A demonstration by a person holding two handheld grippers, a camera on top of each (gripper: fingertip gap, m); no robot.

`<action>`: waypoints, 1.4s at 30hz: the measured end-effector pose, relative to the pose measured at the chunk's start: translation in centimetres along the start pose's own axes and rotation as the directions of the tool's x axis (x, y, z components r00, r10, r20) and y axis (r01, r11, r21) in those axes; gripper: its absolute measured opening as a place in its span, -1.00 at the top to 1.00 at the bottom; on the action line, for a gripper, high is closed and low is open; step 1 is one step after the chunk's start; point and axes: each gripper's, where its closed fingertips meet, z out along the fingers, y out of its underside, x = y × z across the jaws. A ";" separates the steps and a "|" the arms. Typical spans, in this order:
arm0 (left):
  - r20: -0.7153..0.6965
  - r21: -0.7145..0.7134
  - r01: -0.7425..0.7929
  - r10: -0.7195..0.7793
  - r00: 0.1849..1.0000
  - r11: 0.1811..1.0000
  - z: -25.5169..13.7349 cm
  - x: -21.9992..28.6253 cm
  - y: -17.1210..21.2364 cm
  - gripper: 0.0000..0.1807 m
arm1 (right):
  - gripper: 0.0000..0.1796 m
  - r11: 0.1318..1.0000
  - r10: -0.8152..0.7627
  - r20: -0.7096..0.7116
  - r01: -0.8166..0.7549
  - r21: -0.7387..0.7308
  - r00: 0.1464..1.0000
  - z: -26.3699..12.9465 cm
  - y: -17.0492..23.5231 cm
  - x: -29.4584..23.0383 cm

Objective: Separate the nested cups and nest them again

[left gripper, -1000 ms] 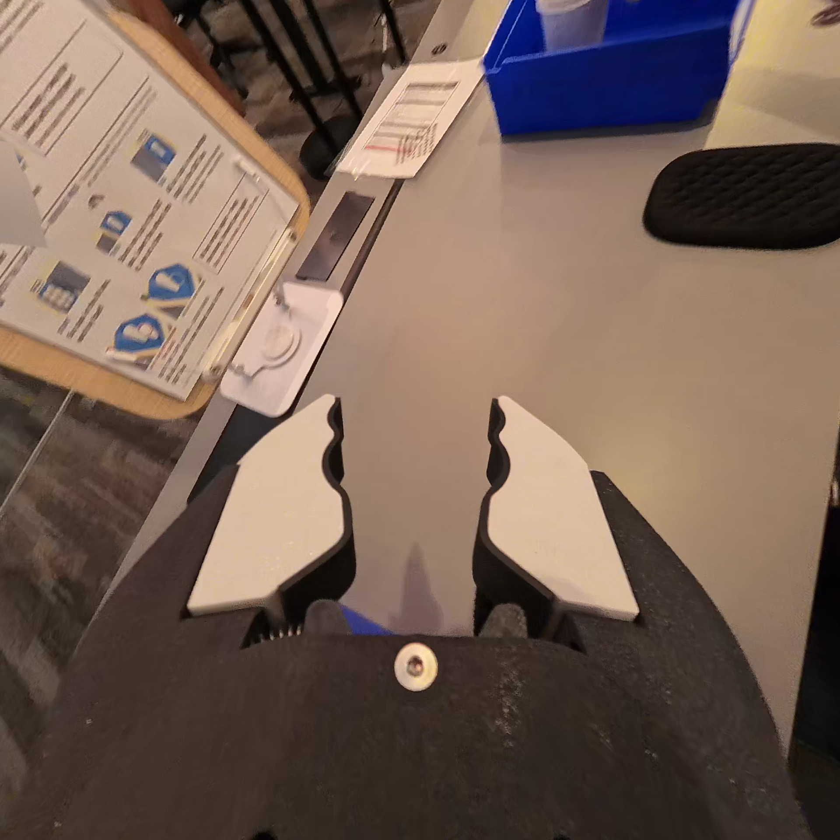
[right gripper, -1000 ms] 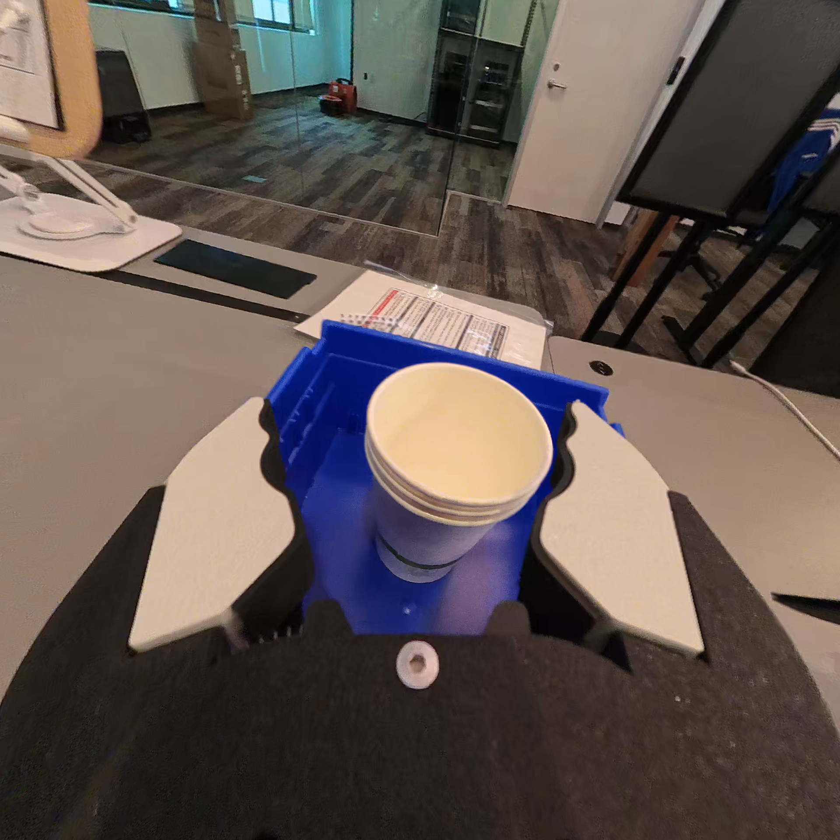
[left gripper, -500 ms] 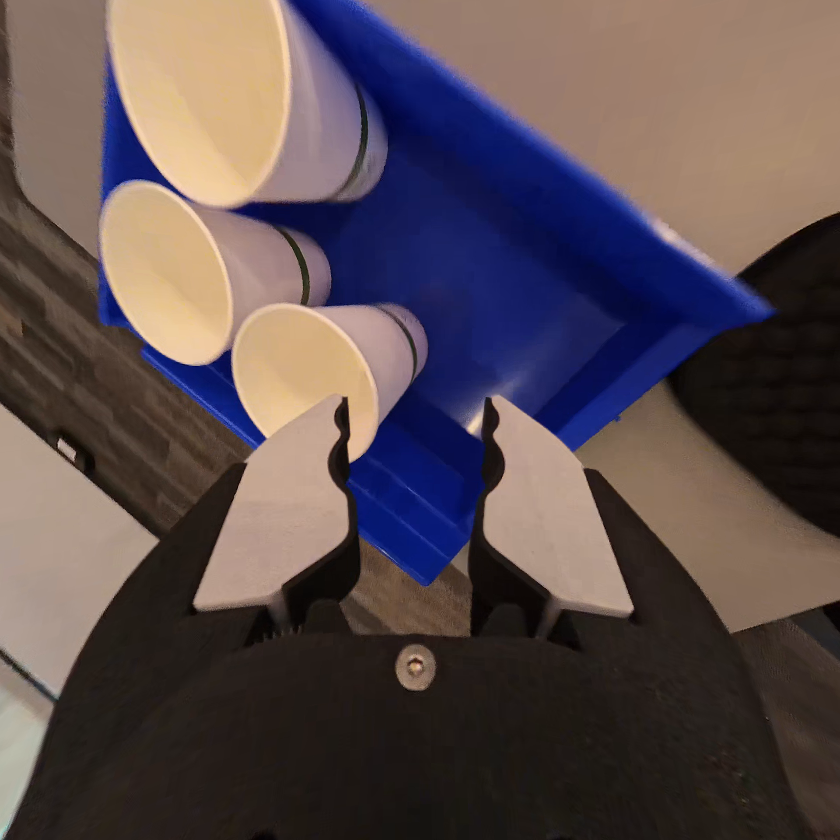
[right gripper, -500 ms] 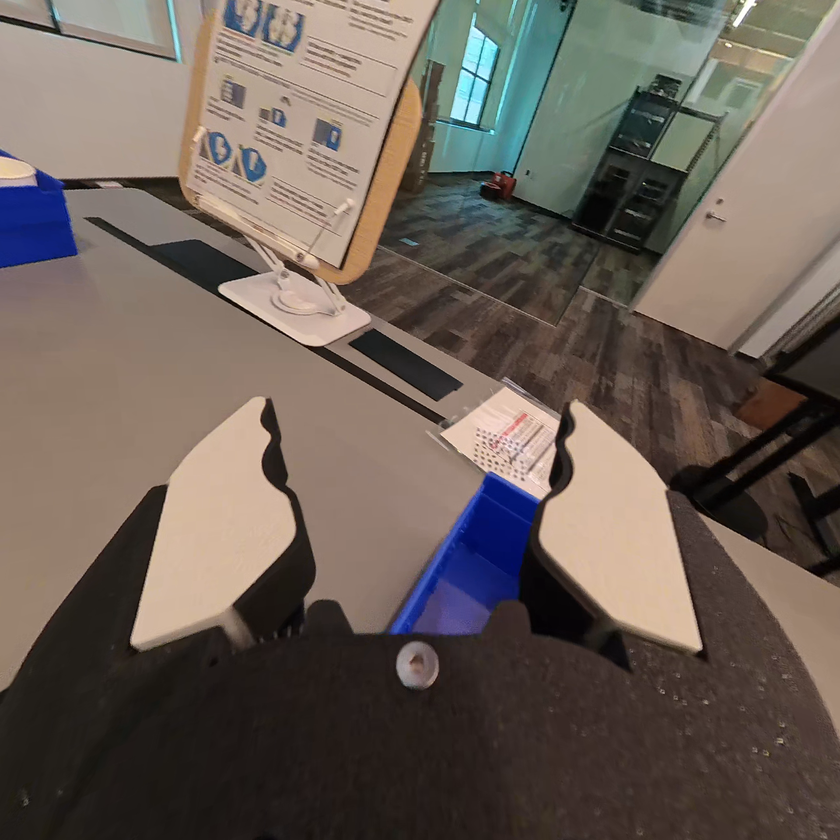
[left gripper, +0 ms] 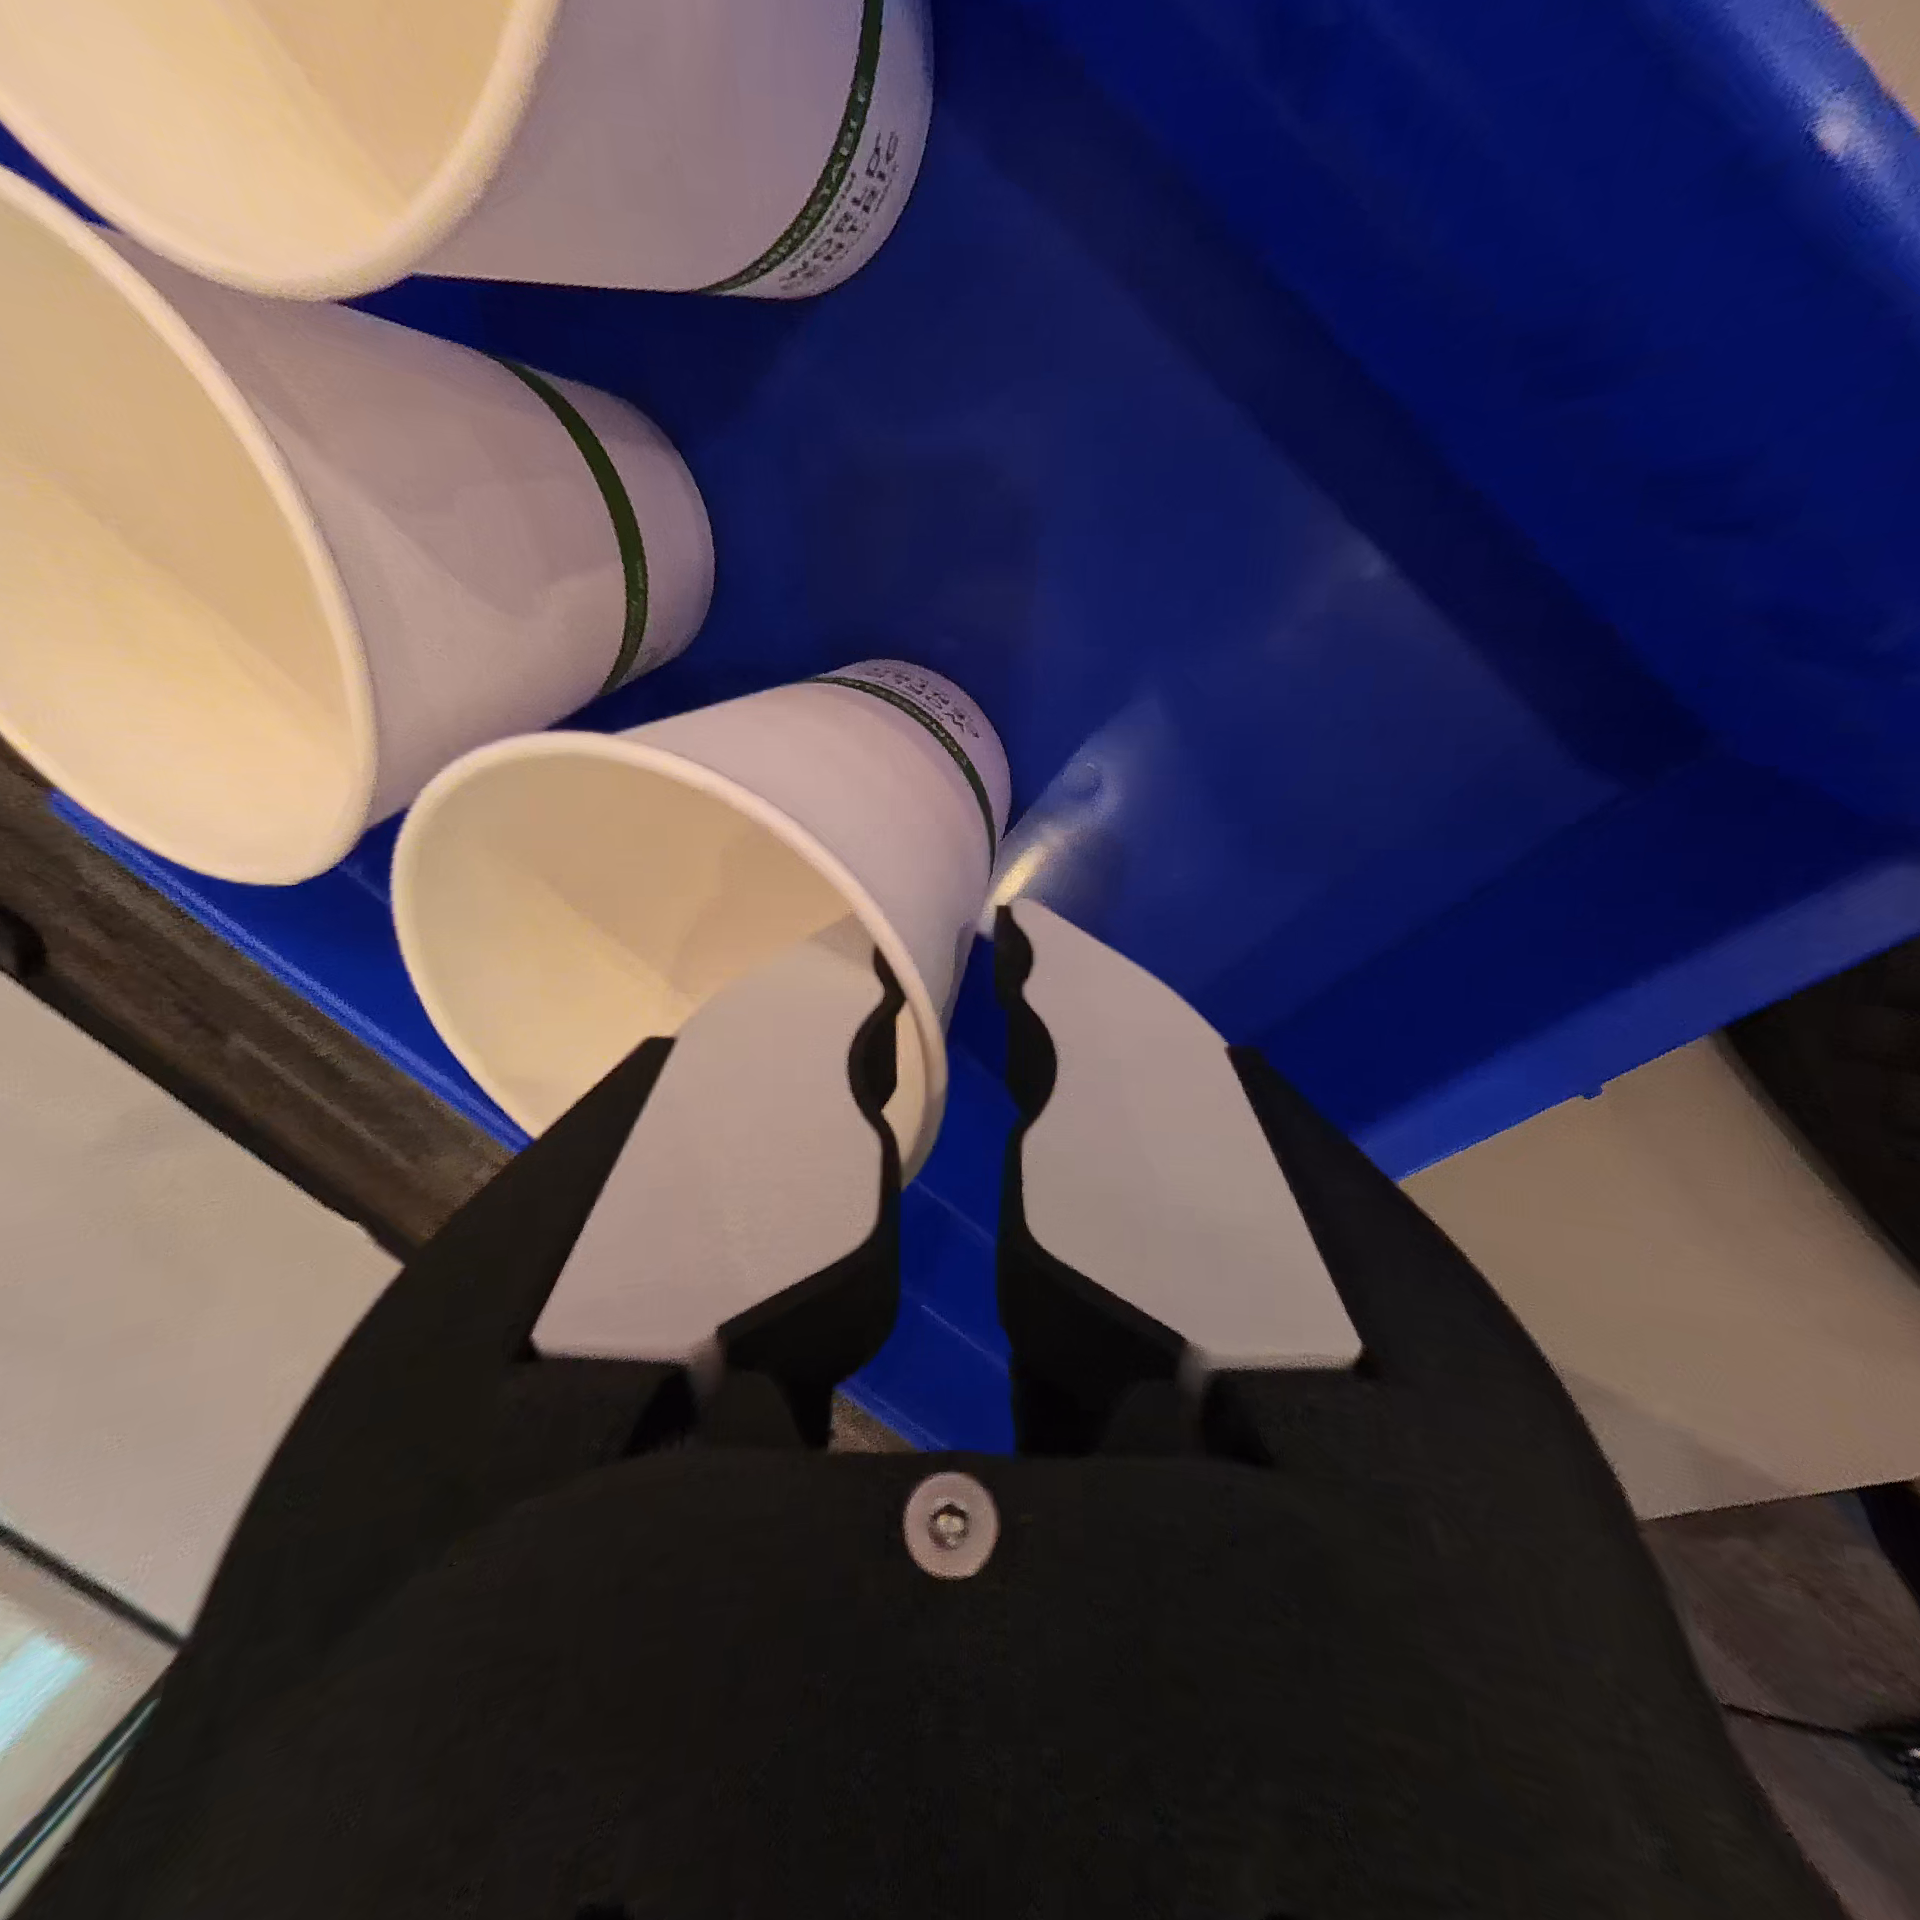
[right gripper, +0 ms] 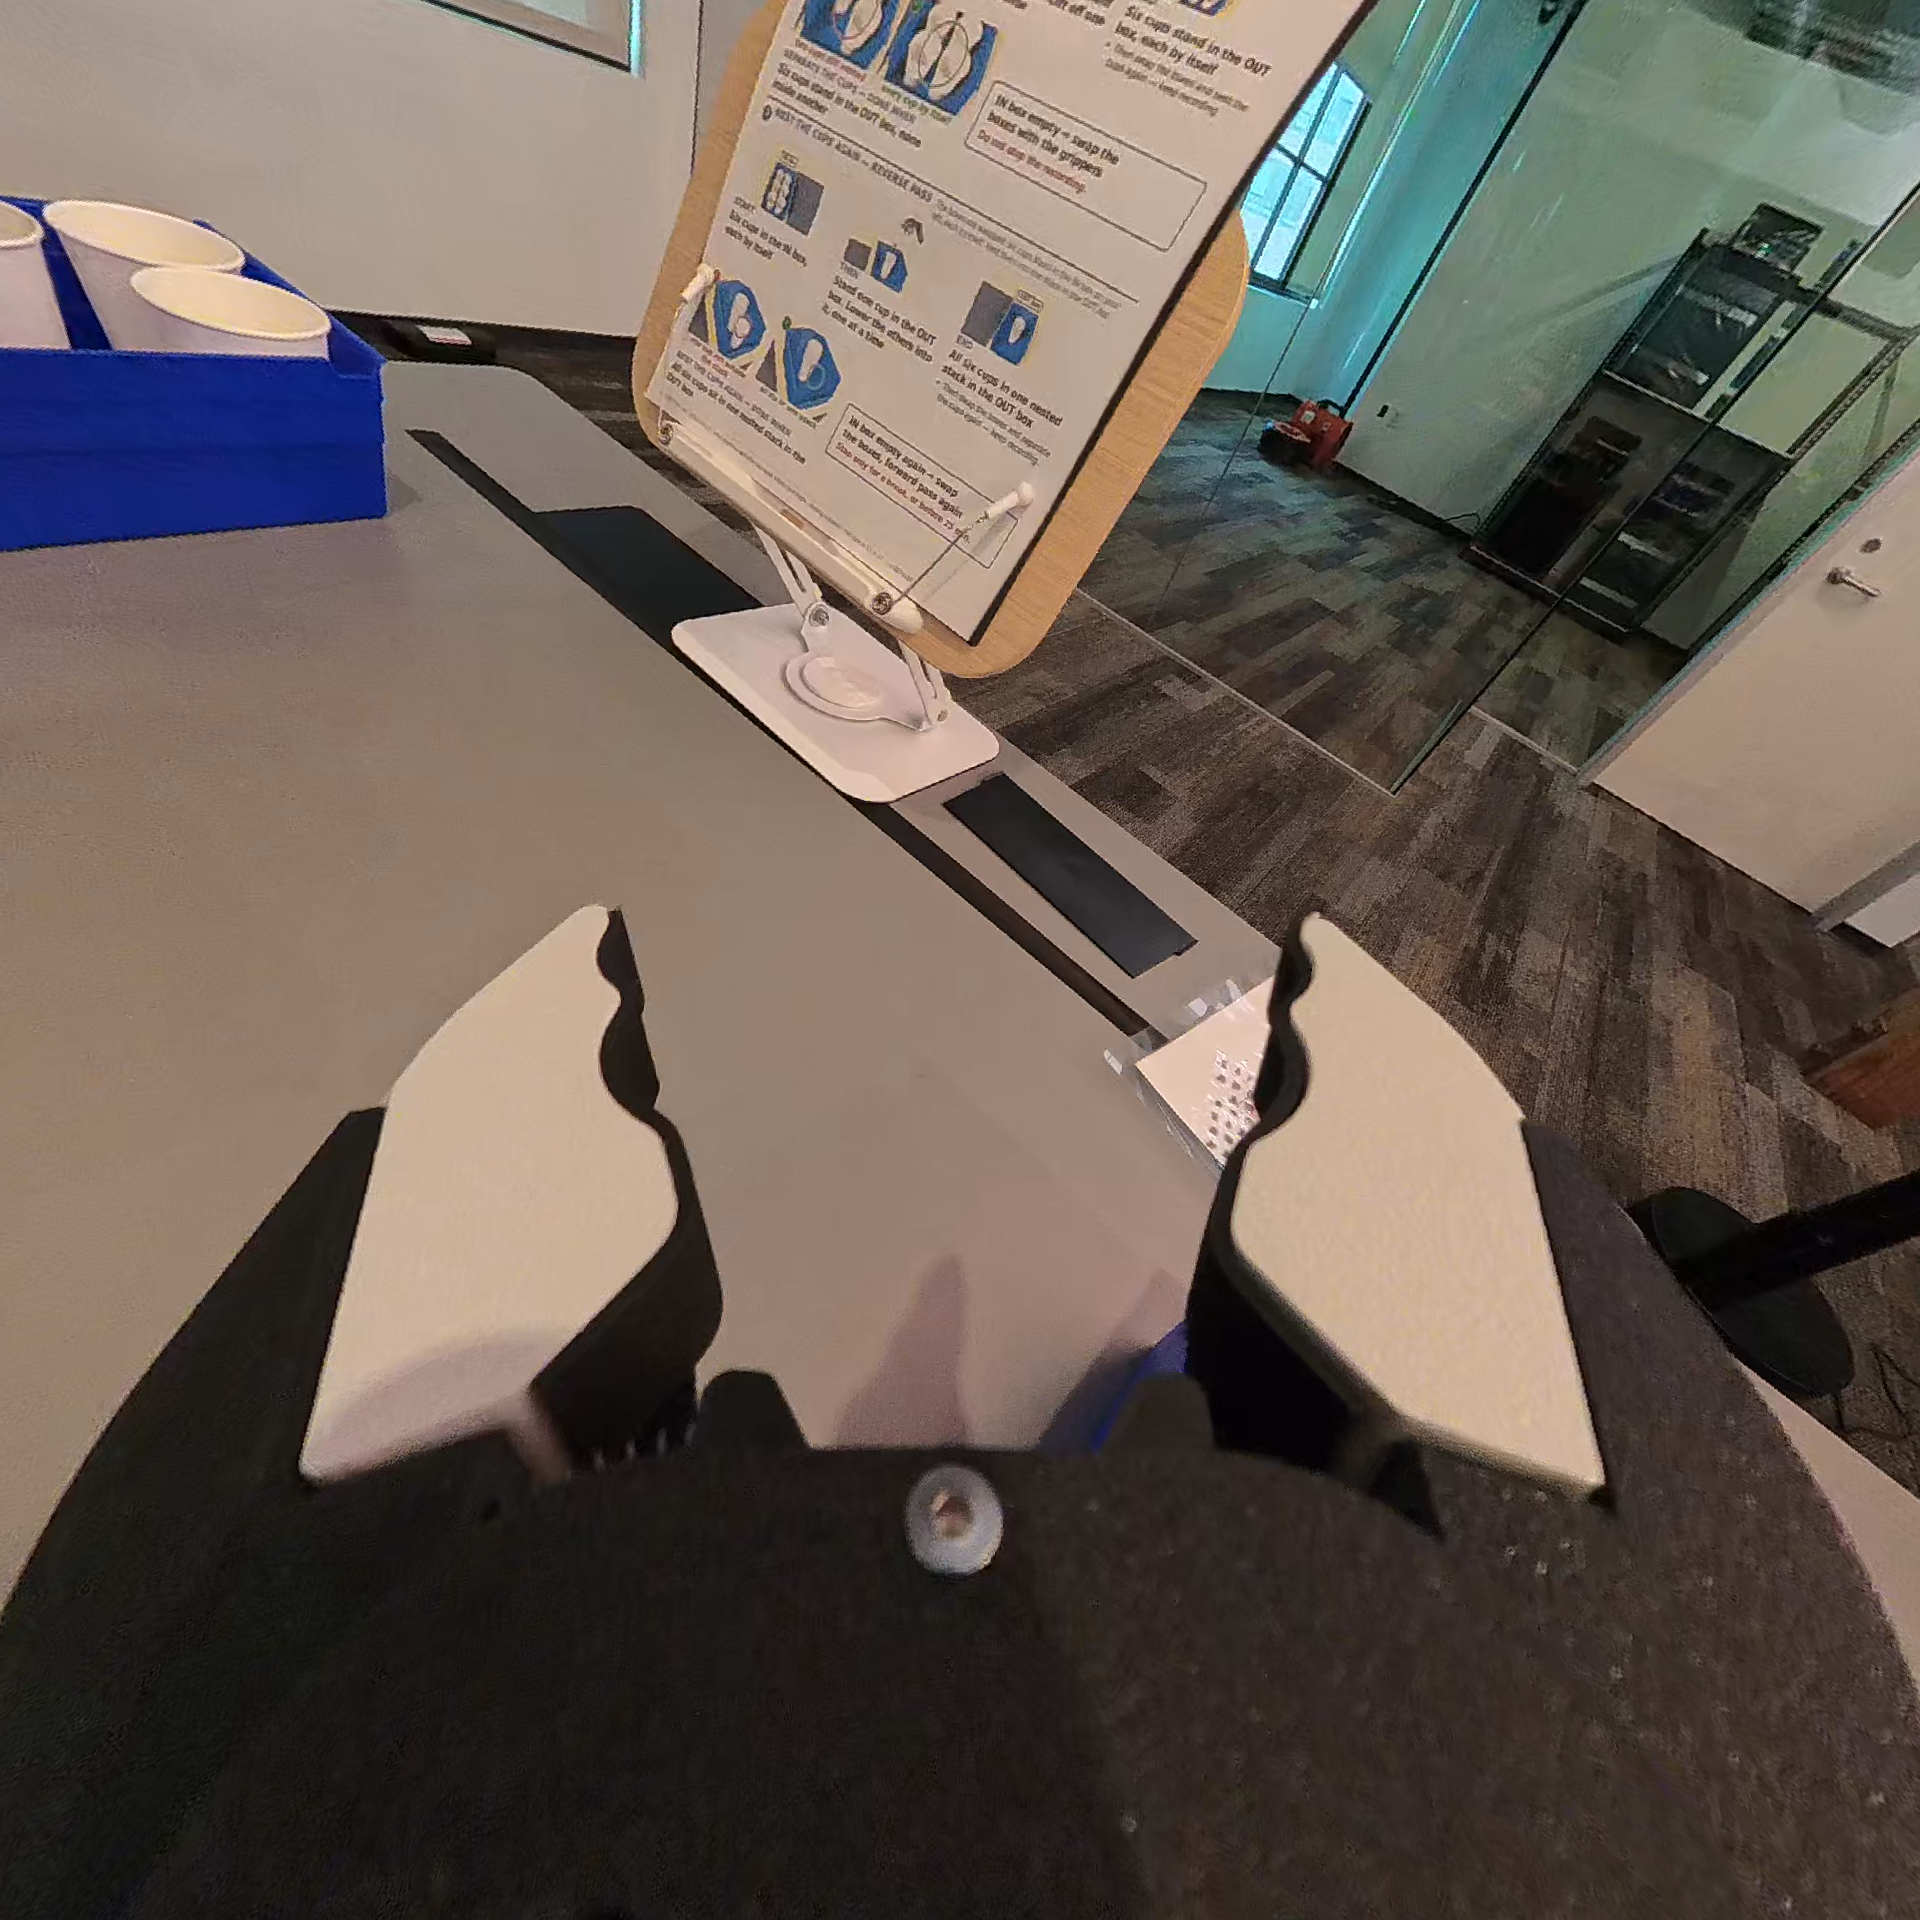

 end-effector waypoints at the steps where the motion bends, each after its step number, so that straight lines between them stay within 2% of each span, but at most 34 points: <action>1: -0.007 0.006 0.010 -0.010 1.000 1.000 0.1 0.0 0.0 0.87 | -0.26 1.000 -0.001 0.002 0.001 0.000 1.000 0.0 0.0 -0.1; 4: -0.050 0.019 0.029 -0.028 0.998 0.999 0.2 0.4 0.1 0.96 | -0.26 1.000 0.002 0.008 -0.002 -0.002 1.000 0.1 0.1 -0.1; 10: -0.082 0.005 -0.003 0.004 0.997 1.000 -1.1 1.3 1.3 0.97 | -0.24 0.999 0.023 0.047 -0.024 0.021 0.999 0.6 -0.2 -0.8; 14: -0.086 0.073 -0.076 0.082 0.993 0.994 -6.0 2.6 1.1 0.97 | -0.22 1.000 -0.020 0.129 0.017 0.025 0.991 1.6 -1.2 -3.5; 17: -0.067 0.199 -0.201 0.218 0.974 0.959 -12.0 4.9 -1.7 0.97 | -0.19 0.998 -0.045 0.270 0.033 0.049 0.962 3.0 -3.4 -7.7; 20: -0.050 0.357 -0.371 0.414 0.909 0.857 -18.2 9.6 -6.3 0.97 | -0.09 0.993 -0.036 0.494 -0.022 0.112 0.869 4.2 -7.1 -13.6; 24: -0.038 0.517 -0.565 0.677 0.735 0.643 -23.6 18.1 -11.8 0.96 | 0.01 0.967 -0.003 0.756 -0.190 0.169 0.654 5.0 -12.4 -20.6; 26: -0.022 0.547 -0.632 0.764 0.644 0.549 -24.9 21.6 -13.7 0.96 | 0.00 0.962 0.007 0.815 -0.225 0.152 0.580 6.0 -13.8 -22.7; 29: 0.001 0.549 -0.703 0.841 0.541 0.452 -25.5 25.1 -15.7 0.96 | -0.08 0.973 0.032 0.847 -0.210 0.095 0.530 7.9 -14.2 -25.0; 33: 0.020 0.539 -0.751 0.885 0.466 0.383 -25.8 27.5 -17.5 0.96 | -0.10 0.978 0.037 0.884 -0.197 0.063 0.466 8.7 -14.6 -27.5; 42: 0.021 0.546 -0.770 0.914 0.405 0.329 -25.7 29.5 -19.1 0.96 | -0.09 0.978 0.124 0.954 -0.198 -0.071 0.272 8.4 -13.4 -31.1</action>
